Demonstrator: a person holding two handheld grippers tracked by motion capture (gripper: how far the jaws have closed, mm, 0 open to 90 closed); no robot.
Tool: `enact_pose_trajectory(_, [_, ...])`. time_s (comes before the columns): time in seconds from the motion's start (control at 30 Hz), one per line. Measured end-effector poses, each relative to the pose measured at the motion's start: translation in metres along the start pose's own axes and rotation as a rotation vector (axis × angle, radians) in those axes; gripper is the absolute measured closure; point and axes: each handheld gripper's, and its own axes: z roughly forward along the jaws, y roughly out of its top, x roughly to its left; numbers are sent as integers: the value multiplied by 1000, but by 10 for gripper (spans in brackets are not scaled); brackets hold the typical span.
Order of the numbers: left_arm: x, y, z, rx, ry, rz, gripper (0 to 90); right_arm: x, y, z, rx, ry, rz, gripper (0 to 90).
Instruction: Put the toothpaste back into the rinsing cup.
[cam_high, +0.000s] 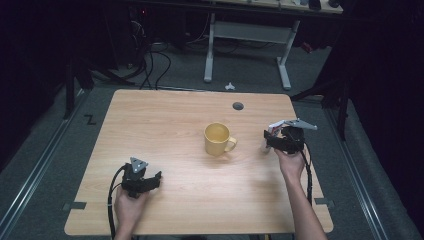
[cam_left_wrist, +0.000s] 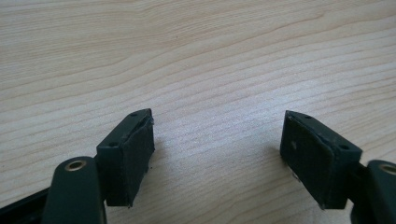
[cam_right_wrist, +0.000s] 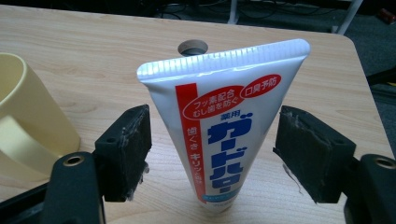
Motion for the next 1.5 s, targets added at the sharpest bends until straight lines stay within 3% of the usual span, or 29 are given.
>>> enact_pose_trajectory(0.27, [0, 0, 0, 0, 1, 1, 264, -1, -1, 7, 4, 6, 13, 281])
enact_pose_trajectory(0.63, [0, 0, 0, 0, -1, 0, 263, 0, -4, 16, -3, -25, -17, 374])
enact_pose_trajectory(1.07, [0, 0, 0, 0, -1, 0, 263, 2, -4, 16, -1, -44, -35, 398])
enact_pose_trajectory(1.23, [0, 0, 0, 0, 0, 0, 264, 3, -4, 14, 0, -61, -69, 412])
enact_pose_trajectory(1.5, [0, 0, 0, 0, 1, 1, 264, 0, -4, 10, -5, -57, -63, 423])
